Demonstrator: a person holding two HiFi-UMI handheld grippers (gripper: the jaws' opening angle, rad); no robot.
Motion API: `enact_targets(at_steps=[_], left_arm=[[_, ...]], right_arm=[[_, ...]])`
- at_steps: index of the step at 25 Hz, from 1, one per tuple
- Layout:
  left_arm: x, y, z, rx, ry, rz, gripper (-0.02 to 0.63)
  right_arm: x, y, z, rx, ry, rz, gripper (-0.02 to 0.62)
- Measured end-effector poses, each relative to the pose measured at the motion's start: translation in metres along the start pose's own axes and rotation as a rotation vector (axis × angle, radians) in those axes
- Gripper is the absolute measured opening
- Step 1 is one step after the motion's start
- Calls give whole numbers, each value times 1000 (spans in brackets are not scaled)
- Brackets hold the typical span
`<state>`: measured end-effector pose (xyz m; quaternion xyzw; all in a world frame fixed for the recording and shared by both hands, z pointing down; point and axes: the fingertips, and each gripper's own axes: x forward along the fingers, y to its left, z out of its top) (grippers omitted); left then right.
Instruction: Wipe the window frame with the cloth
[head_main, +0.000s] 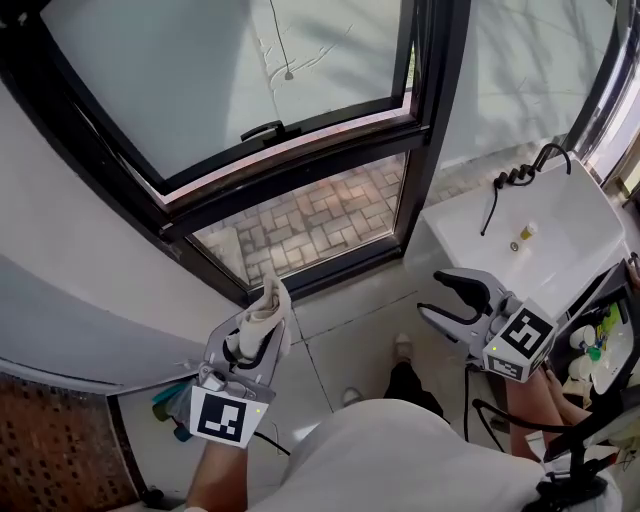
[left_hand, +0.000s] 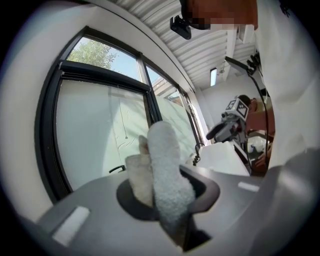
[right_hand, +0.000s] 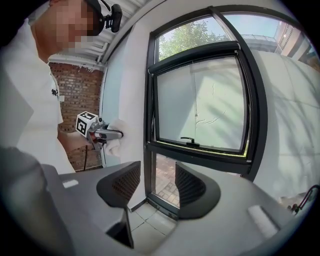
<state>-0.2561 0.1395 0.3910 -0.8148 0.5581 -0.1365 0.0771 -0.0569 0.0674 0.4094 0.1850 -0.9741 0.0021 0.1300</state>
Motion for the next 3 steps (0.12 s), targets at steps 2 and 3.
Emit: enact_targets(at_steps=[2,3], left_arm=[[-6,2,0,5,1,-2,101],[-9,3,0,7,1,-3,101]], right_arm=[[0,6,1,-1,2,-1,221],[0,9,2,-1,3,-2,221]])
